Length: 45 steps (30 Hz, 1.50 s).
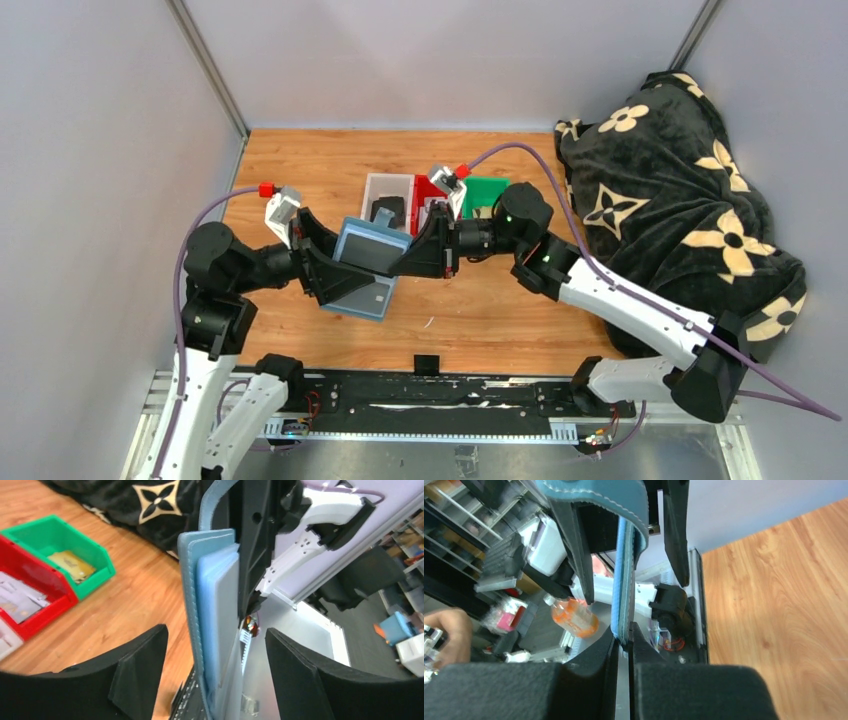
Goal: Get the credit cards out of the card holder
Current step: Remove the credit card from the card holder.
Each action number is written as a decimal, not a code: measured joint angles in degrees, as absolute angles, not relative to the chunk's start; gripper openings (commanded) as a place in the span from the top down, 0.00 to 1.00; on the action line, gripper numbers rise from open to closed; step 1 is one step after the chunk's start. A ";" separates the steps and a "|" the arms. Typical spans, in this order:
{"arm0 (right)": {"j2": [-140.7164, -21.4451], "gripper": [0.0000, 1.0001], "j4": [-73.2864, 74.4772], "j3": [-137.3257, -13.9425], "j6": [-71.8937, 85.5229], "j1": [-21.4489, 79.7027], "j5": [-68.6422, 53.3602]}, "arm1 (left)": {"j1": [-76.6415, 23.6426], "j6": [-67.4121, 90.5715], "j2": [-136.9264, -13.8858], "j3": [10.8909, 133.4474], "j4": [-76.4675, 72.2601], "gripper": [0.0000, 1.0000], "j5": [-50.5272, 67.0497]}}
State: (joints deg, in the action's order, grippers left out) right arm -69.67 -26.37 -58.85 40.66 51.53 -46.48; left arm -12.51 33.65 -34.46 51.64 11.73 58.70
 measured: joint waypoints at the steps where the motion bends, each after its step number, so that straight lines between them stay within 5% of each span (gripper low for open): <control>1: -69.80 1.00 -22.72 -60.53 39.05 51.29 -47.03 | -12.51 31.81 -34.94 52.27 14.06 0.20 58.81; 15: -87.26 1.00 38.13 -93.84 5.85 54.57 -48.71 | -12.51 1.06 -47.99 65.06 43.99 0.41 66.50; 23: -93.14 1.00 51.37 -104.47 -1.76 56.75 -46.85 | -12.51 -5.63 -47.79 61.43 51.29 0.54 67.59; 29: -94.43 0.95 54.19 -108.33 -4.45 56.86 -45.10 | -12.53 -7.42 -48.27 61.06 53.69 0.78 68.01; 32: -94.85 0.98 54.46 -108.38 -5.28 56.86 -44.84 | -12.58 -7.49 -48.40 61.17 54.43 0.76 68.05; 35: -94.91 1.00 54.68 -108.38 -6.02 56.86 -44.95 | -12.58 -7.22 -48.84 61.43 54.85 0.56 68.25; 39: -95.09 1.00 55.59 -108.38 -6.87 57.01 -44.80 | -12.58 -6.83 -49.36 62.28 54.76 0.49 68.86; 41: -95.24 1.00 56.03 -108.38 -7.22 57.01 -44.47 | -12.58 -6.81 -49.36 62.81 54.76 0.56 69.01; 45: -95.92 0.96 56.84 -108.73 -7.53 57.30 -44.23 | -12.56 -7.03 -49.36 63.68 54.72 0.88 69.01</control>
State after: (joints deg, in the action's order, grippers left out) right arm -95.92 56.84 -108.73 -7.53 57.30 -44.23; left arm -12.56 -7.03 -49.36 63.68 54.72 69.01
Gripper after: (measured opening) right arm 0.097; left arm 0.286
